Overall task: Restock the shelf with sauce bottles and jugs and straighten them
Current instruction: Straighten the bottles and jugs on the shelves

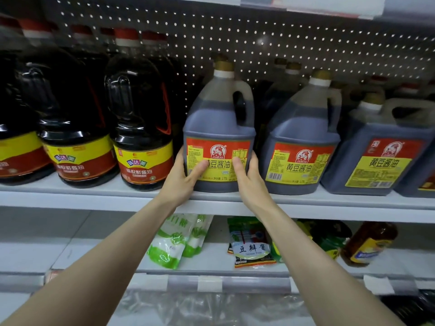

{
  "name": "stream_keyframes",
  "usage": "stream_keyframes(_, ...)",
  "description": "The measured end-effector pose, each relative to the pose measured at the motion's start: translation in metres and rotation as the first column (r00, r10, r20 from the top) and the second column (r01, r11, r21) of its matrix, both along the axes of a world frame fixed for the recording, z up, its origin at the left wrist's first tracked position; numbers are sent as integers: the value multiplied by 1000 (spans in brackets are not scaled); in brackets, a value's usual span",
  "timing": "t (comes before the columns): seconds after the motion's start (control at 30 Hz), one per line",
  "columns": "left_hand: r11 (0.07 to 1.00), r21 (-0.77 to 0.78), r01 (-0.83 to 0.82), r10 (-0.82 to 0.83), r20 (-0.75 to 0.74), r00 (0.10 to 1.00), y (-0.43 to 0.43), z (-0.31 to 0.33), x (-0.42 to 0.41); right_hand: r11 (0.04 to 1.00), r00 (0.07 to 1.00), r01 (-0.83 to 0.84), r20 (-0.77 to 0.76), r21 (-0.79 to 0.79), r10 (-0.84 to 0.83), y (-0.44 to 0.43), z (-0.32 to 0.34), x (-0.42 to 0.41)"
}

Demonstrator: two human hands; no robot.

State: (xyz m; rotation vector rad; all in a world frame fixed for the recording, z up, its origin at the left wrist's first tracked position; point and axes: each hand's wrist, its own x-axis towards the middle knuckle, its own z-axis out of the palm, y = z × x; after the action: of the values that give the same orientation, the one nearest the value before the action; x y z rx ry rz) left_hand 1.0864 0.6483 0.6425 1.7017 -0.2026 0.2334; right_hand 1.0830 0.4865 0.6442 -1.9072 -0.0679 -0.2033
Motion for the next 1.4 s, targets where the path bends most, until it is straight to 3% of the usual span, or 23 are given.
stream_keyframes(1.4,997,-24,68,-68,-22,997,8,-6,19,1000,1000,14,-15,-24,-14,2,1,9)
